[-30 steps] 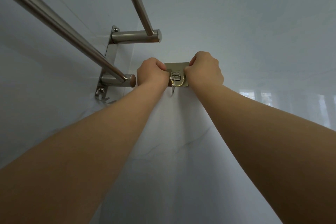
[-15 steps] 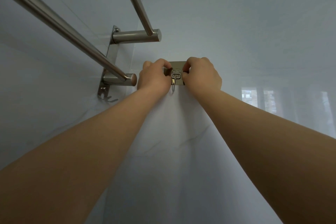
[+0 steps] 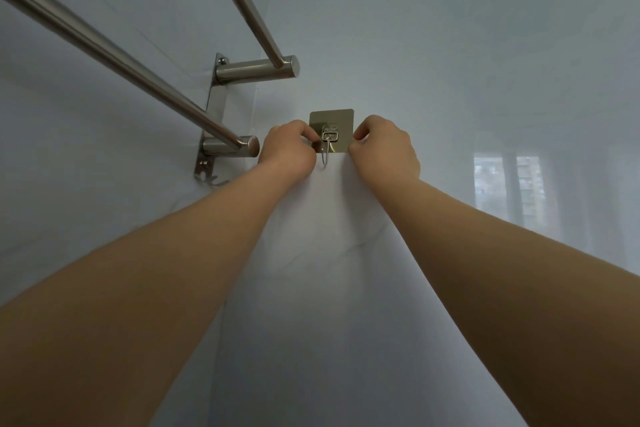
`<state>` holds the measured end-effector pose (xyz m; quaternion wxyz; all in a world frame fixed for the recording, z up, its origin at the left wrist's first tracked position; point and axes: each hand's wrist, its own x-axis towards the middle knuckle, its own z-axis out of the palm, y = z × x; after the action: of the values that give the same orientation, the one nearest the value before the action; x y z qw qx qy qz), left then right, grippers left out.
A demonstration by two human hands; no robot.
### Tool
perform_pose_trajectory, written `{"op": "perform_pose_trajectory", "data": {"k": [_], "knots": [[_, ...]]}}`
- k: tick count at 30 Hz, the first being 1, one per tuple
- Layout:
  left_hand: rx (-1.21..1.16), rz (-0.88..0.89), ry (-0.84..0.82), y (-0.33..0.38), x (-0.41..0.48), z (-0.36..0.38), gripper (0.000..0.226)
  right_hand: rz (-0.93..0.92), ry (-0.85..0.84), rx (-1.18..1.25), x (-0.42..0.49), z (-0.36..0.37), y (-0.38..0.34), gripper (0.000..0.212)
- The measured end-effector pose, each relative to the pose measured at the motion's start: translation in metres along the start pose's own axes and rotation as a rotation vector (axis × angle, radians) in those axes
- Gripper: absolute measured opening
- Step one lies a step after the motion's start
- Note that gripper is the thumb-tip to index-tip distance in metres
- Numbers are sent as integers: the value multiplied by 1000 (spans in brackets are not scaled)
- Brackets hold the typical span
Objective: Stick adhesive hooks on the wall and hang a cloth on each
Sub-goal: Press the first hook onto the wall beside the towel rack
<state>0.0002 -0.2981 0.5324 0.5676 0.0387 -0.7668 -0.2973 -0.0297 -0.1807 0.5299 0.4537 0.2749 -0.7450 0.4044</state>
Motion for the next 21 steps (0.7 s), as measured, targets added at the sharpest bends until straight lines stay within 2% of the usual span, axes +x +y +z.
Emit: {"op": "perform_pose_trajectory", "data": {"k": [10, 16, 21], "knots": [[203, -143, 112, 15, -45, 1, 31, 71, -144, 280, -40, -18, 35, 19], [337, -215, 163, 26, -93, -1, 23, 70, -278, 435, -72, -35, 53, 18], [441, -297, 156, 40, -156, -6, 24, 91, -443, 607, -122, -44, 53, 8]]}}
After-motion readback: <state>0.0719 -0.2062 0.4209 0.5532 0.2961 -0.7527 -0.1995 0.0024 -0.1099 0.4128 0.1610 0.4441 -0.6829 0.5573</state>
